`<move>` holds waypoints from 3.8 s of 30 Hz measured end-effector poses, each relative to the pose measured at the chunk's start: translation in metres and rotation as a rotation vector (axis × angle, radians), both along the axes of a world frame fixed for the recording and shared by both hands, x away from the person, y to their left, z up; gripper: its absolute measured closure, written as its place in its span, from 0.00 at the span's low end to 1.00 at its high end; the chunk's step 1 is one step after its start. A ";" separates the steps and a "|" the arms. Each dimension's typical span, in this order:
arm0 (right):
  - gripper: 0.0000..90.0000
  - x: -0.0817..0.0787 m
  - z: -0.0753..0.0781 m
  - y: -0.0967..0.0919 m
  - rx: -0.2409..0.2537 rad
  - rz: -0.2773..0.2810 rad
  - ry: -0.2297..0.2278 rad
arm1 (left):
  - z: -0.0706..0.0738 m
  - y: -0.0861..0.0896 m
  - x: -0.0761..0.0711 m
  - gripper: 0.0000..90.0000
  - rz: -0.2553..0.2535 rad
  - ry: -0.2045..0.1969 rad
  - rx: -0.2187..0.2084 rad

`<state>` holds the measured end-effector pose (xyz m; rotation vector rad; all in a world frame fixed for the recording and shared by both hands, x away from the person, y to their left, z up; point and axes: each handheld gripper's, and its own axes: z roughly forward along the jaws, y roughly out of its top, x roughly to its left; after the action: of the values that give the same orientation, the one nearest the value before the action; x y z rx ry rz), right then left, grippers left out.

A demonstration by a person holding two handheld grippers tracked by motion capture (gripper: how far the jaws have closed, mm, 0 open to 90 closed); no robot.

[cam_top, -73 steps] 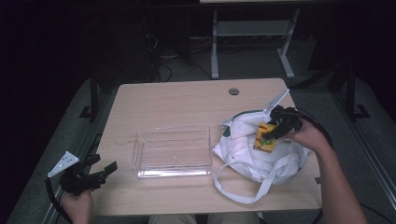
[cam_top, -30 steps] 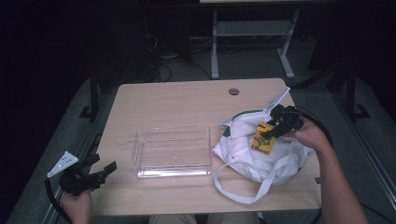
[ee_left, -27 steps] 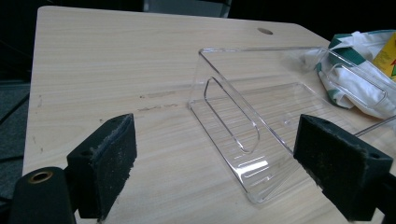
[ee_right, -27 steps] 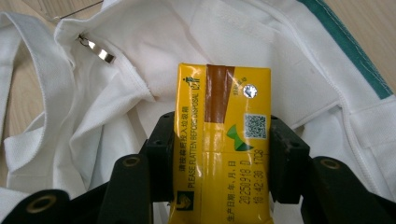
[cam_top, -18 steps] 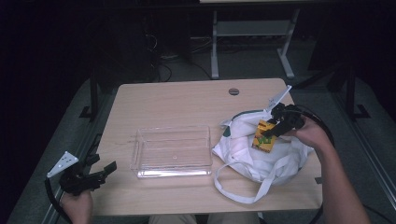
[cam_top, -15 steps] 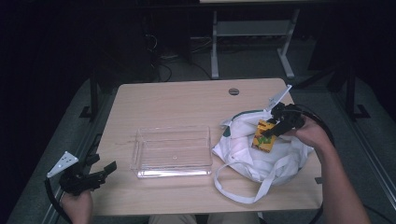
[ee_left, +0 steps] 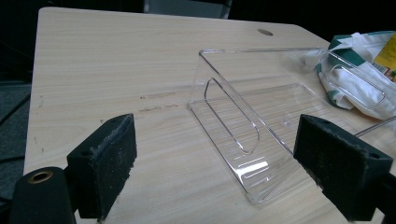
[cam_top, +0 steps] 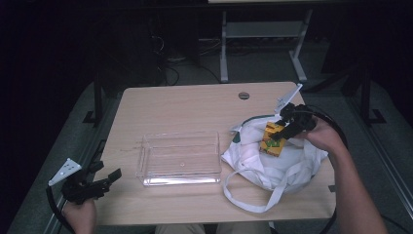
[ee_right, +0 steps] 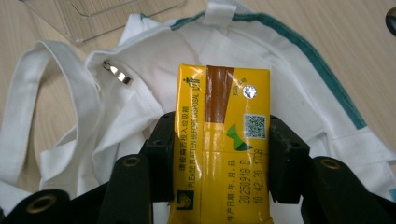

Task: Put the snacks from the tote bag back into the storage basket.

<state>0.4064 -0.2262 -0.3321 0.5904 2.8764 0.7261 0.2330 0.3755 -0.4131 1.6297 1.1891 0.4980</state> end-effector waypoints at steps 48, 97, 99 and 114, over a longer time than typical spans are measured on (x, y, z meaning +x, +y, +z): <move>0.58 0.006 0.064 0.070 0.015 0.113 -0.050 | 0.000 0.001 -0.001 0.14 -0.002 -0.004 -0.011; 0.58 0.016 0.084 0.134 0.027 0.218 -0.077 | 0.000 0.002 -0.001 0.14 0.003 -0.002 -0.024; 0.58 0.017 0.084 0.139 0.026 0.224 -0.074 | 0.000 0.002 -0.001 0.14 0.002 -0.003 -0.024; 0.58 0.024 0.078 0.154 0.028 0.249 -0.067 | 0.000 0.002 -0.001 0.14 0.003 -0.002 -0.026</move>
<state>0.4302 -0.0717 -0.2537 0.2062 2.9115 0.8028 0.2318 0.3776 -0.4130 1.6055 1.1916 0.4844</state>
